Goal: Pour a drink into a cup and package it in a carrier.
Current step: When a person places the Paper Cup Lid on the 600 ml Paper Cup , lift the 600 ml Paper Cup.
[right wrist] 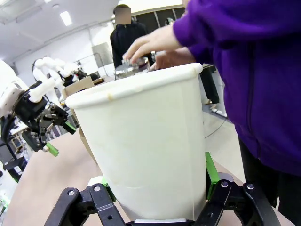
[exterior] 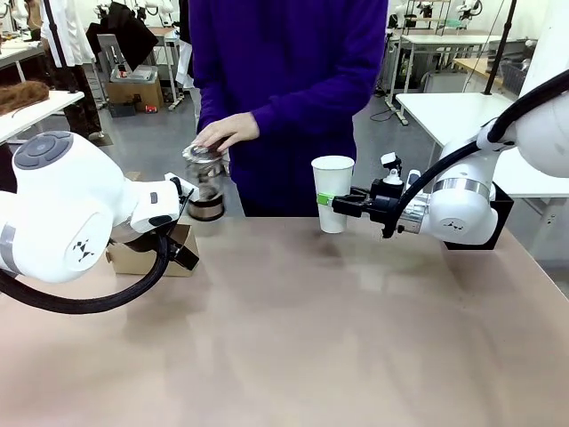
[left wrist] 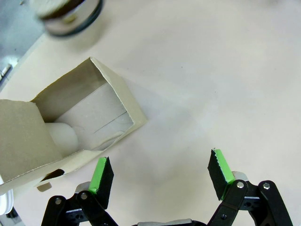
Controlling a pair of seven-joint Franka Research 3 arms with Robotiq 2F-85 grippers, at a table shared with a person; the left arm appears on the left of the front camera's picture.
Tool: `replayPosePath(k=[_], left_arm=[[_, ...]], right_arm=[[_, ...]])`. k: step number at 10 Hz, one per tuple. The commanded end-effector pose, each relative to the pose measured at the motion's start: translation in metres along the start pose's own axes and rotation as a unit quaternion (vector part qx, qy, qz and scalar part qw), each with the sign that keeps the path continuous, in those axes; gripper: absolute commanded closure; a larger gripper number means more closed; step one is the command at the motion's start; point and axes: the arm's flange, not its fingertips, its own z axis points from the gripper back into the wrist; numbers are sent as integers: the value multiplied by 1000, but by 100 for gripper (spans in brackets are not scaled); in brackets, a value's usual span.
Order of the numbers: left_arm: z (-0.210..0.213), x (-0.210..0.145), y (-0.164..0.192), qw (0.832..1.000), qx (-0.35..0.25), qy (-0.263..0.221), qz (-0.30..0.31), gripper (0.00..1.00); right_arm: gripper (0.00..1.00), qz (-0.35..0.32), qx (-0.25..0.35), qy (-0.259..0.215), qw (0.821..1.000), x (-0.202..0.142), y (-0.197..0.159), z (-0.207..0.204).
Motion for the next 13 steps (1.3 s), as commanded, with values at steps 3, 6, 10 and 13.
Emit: replayPosePath(k=[3,6,10,13], left_arm=[[0,0,0,1000,-1,-1,1,0],[0,0,0,1000,-1,-1,1,0],[0,0,0,1000,-1,-1,1,0],[0,0,0,1000,-1,-1,1,0]], right_arm=[[20,2,-3,2,1000,4,4,0],[20,2,-3,2,1000,4,4,0],[20,2,-3,2,1000,4,4,0],[20,2,-3,2,1000,4,4,0]])
